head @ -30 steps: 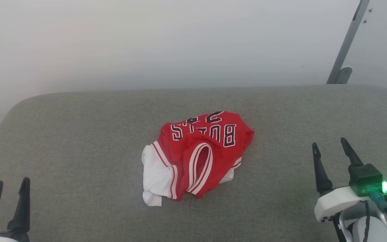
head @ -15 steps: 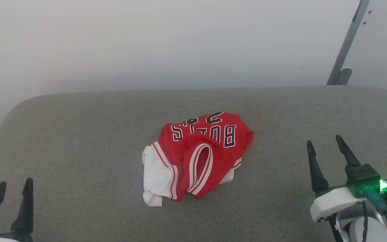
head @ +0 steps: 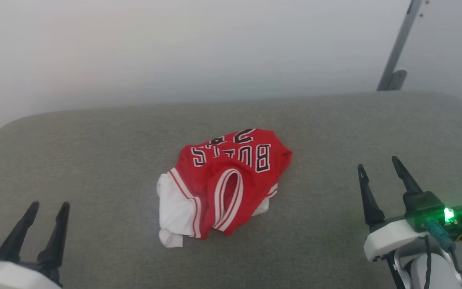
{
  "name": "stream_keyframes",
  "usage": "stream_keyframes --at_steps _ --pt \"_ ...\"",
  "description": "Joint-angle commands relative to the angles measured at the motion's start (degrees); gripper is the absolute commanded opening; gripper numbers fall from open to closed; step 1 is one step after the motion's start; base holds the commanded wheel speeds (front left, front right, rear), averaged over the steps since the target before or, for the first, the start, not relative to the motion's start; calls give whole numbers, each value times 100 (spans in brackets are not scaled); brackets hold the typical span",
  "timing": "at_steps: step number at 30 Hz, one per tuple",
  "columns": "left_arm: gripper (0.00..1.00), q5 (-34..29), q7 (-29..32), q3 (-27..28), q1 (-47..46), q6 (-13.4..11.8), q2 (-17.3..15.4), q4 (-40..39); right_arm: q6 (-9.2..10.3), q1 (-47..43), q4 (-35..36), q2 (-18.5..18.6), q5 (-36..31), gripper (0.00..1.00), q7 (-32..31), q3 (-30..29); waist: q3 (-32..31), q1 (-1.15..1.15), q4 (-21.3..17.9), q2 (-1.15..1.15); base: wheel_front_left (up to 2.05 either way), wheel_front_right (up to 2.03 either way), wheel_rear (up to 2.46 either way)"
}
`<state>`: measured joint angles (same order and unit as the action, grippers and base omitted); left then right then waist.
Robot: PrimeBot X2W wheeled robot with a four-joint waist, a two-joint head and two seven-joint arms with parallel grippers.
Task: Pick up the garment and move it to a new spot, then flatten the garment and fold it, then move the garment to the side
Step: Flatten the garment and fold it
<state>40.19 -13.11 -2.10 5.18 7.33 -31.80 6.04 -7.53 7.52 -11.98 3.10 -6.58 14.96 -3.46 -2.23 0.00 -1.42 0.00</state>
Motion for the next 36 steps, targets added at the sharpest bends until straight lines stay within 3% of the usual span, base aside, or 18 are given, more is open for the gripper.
stream_keyframes --at_steps 1,8,13,21,31,32,33,34,35,36 --pt "100 61 51 -59 -126 15 -65 -42 8 58 -5 5 -18 100 35 26 89 0 -110 0 0 0 0" --pt "100 331 757 -615 -628 14 -331 -179 8 168 8 -7 -58 100 35 28 414 0 -506 0 0 0 0" --pt "100 453 1415 -981 -1034 11 -351 -67 8 284 71 -17 -54 100 35 -11 817 0 -771 0 0 0 0" --pt "100 465 2640 -1575 -1727 -115 -226 544 8 457 152 -29 59 100 35 -69 1374 0 -1012 0 0 0 0" --pt "100 430 3641 -2097 -2082 -374 17 1437 8 518 133 -29 85 100 35 -99 1537 0 -985 0 0 0 0" --pt "87 414 3766 -2166 -2090 -369 35 1521 8 525 120 -27 78 100 35 -94 1536 0 -976 0 0 0 0" --pt "49 455 3827 -2190 -2099 -376 85 1581 8 531 109 -28 67 100 35 -100 1531 0 -961 0 0 0 0" --pt "31 465 3888 -2223 -2135 -357 120 1613 8 537 101 -28 61 100 35 -106 1523 0 -946 0 0 0 0" --pt "0 467 3917 -2249 -2167 -331 140 1630 8 538 94 -29 47 100 35 -100 1514 0 -933 0 0 0 0" --pt "0 478 3932 -2263 -2192 -318 158 1639 8 532 82 -28 29 100 35 -114 1498 0 -912 0 0 0 0"
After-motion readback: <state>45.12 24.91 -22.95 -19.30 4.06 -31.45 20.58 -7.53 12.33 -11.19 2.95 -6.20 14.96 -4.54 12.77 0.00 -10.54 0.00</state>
